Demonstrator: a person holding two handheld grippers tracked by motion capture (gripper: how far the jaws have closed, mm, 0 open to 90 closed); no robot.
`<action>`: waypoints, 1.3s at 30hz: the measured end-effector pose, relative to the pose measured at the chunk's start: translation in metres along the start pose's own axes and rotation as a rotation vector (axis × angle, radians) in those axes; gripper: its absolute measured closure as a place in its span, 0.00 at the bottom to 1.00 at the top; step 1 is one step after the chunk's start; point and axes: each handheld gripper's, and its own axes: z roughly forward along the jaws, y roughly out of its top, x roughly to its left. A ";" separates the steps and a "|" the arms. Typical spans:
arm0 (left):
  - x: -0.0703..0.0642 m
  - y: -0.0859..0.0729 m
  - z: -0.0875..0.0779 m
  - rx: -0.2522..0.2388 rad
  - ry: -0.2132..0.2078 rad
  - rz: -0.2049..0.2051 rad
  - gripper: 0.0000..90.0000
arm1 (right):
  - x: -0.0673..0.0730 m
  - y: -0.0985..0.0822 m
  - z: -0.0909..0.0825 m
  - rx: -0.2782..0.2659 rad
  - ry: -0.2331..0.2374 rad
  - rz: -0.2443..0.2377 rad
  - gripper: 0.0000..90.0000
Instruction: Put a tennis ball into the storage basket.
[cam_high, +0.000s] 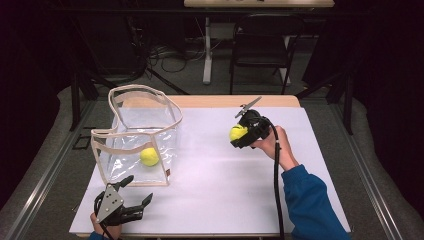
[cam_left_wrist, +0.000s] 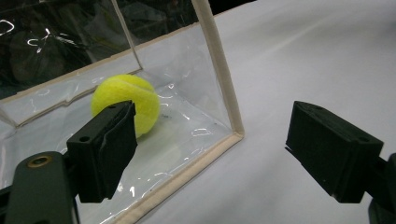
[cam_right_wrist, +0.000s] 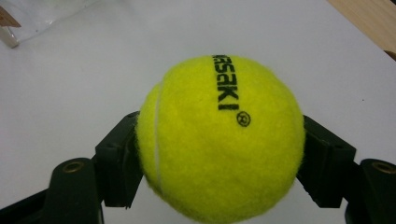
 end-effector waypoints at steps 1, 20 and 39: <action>0.000 0.000 0.000 -0.001 0.001 -0.001 0.18 | 0.000 0.001 -0.001 0.001 0.001 0.000 0.29; 0.000 0.000 0.000 -0.002 0.003 0.001 0.18 | 0.008 0.018 -0.005 0.002 -0.001 -0.045 0.29; 0.000 0.000 0.000 -0.001 -0.001 0.003 0.18 | 0.015 0.038 -0.016 -0.018 -0.012 -0.082 0.29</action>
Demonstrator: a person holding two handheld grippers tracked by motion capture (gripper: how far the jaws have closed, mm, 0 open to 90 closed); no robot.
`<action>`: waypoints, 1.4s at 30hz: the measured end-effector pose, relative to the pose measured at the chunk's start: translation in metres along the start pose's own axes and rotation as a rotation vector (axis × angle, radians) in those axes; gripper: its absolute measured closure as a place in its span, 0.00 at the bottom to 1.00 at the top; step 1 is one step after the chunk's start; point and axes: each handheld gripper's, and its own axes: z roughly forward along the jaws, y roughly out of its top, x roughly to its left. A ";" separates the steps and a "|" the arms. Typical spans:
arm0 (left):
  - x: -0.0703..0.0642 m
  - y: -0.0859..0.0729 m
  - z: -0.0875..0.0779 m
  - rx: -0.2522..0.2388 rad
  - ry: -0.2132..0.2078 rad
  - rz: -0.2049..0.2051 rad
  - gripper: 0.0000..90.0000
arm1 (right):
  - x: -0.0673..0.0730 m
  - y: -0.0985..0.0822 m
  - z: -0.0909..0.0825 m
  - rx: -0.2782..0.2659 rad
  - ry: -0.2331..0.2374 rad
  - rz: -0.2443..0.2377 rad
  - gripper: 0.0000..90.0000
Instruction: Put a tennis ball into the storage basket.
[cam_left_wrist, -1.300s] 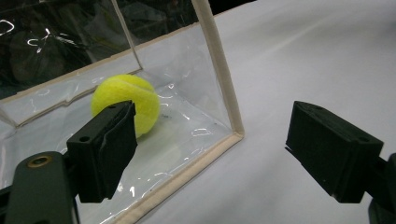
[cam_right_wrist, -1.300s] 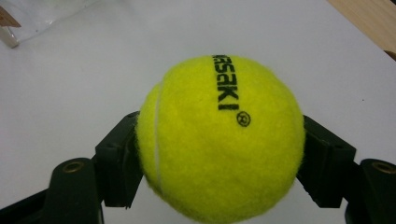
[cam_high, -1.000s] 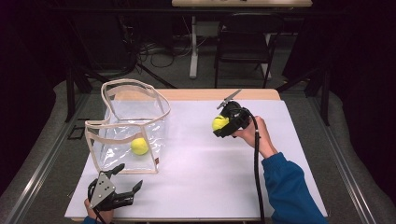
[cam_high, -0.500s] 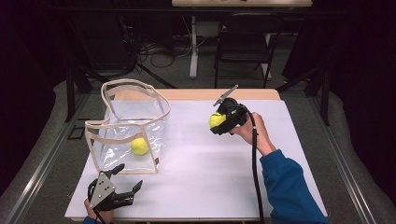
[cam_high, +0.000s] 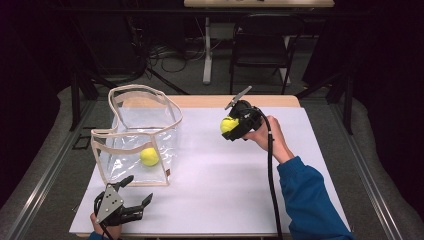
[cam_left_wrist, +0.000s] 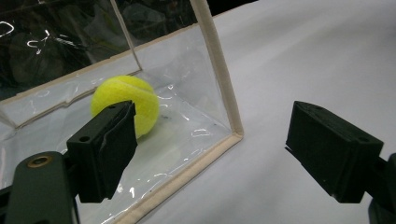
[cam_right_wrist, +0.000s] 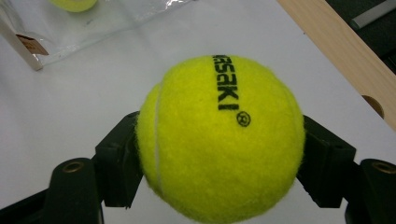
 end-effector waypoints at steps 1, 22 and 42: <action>0.000 0.000 0.000 0.000 0.000 -0.002 0.18 | 0.000 0.001 0.000 -0.003 0.000 -0.001 0.29; 0.000 0.000 0.000 0.000 -0.001 -0.002 0.18 | 0.002 0.017 -0.010 -0.031 -0.010 -0.025 0.29; 0.000 0.000 0.000 0.000 -0.002 0.000 0.18 | 0.009 0.037 -0.018 -0.059 -0.020 -0.059 0.29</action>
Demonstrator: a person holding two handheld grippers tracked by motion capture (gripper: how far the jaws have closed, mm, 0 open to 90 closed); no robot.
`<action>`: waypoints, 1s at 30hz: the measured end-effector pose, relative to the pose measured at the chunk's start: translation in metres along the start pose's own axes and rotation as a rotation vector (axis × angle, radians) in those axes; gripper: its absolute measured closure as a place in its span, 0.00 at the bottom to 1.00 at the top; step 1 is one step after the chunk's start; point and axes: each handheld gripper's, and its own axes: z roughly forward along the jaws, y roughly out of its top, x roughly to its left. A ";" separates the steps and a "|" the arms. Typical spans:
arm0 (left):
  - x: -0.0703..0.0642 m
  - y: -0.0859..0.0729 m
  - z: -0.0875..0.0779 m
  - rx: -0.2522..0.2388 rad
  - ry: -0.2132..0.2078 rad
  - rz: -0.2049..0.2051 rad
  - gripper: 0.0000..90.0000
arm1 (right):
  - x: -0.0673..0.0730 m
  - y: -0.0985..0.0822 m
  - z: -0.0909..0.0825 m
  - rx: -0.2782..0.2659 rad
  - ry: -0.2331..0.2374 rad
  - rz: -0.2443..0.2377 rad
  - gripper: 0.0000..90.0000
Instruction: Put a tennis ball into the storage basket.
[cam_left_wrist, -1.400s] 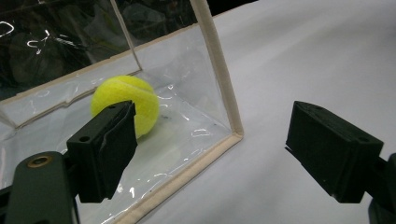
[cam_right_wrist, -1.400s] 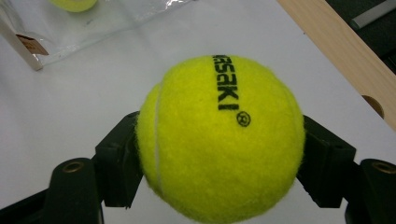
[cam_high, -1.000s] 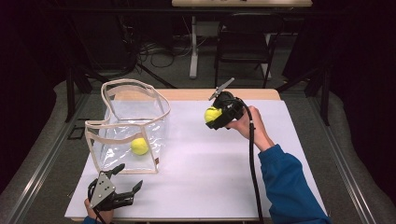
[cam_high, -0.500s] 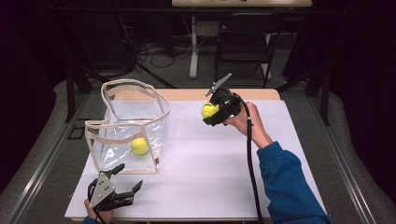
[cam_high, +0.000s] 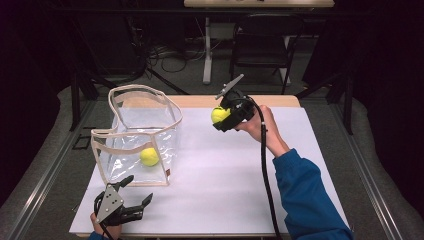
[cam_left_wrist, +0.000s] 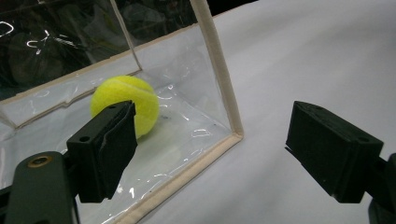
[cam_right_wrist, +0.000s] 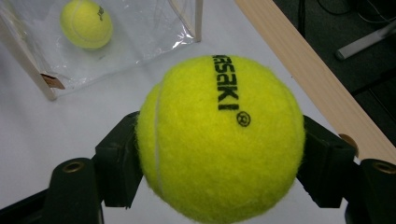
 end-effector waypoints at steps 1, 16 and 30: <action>0.000 0.000 0.000 0.000 0.001 -0.001 0.18 | 0.000 0.001 0.000 -0.004 0.000 0.000 0.29; 0.000 0.000 -0.001 -0.001 -0.001 0.002 0.18 | 0.004 0.011 -0.007 -0.034 -0.001 -0.017 0.29; 0.000 0.000 -0.001 -0.002 -0.002 0.001 0.18 | 0.008 0.024 -0.009 -0.061 0.003 -0.034 0.29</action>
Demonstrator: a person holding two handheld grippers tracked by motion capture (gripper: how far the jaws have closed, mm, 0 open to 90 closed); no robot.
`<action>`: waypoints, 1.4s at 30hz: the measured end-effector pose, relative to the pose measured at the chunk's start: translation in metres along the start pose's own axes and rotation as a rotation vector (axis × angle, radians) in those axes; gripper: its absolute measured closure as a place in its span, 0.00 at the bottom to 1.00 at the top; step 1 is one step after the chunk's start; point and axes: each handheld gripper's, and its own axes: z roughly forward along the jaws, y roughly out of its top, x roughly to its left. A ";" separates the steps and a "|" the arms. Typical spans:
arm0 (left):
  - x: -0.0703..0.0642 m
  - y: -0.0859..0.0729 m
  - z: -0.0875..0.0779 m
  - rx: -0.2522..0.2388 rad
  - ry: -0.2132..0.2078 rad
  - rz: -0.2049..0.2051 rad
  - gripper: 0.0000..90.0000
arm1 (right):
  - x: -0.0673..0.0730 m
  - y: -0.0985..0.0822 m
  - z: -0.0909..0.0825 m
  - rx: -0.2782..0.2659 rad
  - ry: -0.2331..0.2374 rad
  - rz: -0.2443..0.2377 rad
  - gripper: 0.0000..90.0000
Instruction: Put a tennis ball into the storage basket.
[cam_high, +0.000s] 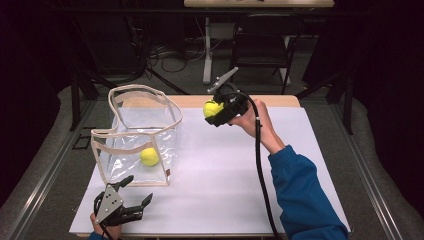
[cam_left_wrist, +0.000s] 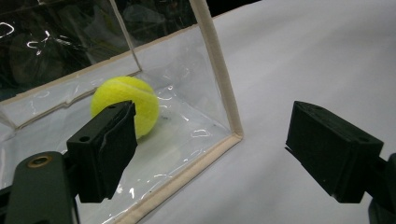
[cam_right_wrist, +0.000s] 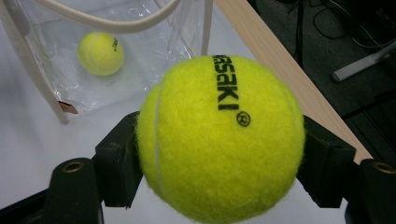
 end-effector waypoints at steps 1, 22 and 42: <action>0.000 0.000 0.000 0.000 0.002 -0.004 0.18 | 0.000 0.001 0.000 -0.002 0.001 -0.001 0.29; 0.000 0.000 0.000 -0.003 0.001 -0.005 0.18 | 0.001 0.019 0.003 -0.038 0.009 -0.003 0.29; 0.000 0.000 0.000 -0.004 0.003 -0.004 0.18 | 0.006 0.036 0.000 -0.079 0.006 -0.012 0.29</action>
